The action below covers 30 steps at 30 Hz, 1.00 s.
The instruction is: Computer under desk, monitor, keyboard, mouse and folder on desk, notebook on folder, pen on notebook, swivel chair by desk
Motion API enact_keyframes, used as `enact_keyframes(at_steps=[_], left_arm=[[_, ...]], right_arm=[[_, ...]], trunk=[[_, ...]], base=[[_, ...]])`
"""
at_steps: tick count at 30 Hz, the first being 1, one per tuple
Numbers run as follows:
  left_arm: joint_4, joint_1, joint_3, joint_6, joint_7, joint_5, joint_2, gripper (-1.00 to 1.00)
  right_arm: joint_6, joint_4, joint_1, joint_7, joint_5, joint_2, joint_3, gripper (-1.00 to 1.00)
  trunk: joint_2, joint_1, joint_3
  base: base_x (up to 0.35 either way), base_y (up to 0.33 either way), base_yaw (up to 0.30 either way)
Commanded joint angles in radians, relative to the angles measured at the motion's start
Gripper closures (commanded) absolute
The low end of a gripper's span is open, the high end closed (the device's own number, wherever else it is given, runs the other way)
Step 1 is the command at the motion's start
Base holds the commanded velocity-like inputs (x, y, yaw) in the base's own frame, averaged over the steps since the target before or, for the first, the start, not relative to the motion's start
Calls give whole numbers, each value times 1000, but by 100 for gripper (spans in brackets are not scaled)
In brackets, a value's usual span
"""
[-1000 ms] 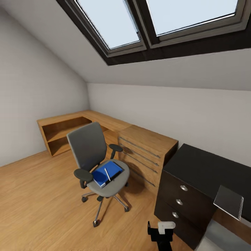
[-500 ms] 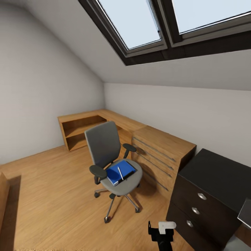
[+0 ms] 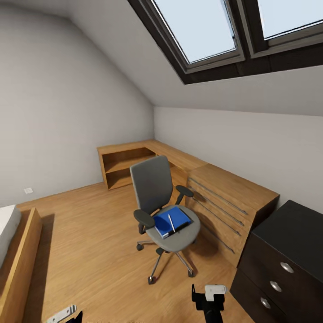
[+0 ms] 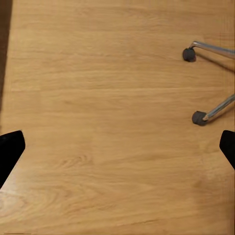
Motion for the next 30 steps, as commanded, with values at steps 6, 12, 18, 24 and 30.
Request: enact_keyframes(at_steps=[6, 12, 18, 24, 30], left_arm=[[-1, -1, -11, -1, 5, 3, -18, -100], [3, -1, -14, -3, 6, -4, -43, -100], [26, -1, -22, -3, 8, -42, -61, -100], [26, -1, -22, -3, 9, -54, -61, -100], [26, -1, -22, -4, 10, -56, -62, -100]], right_arm=[[2, 0, -1, -11, -15, -16, 4, -100], [0, -2, -1, -10, -48, -19, 6, -100], [-1, 1, -1, -6, -42, -21, 8, -100], [-2, 1, -1, -5, -45, -21, 9, -100], [-2, -5, -1, -6, -45, -20, 8, -100]], trunk=[[-1, 0, -1], [-1, 0, -1], [-1, 0, -1], [-1, 0, -1], [-1, 0, -1]], base=[[0, 0, 281], [40, 0, 272], [196, 0, 71], [17, 0, 1], [1, 0, 0]])
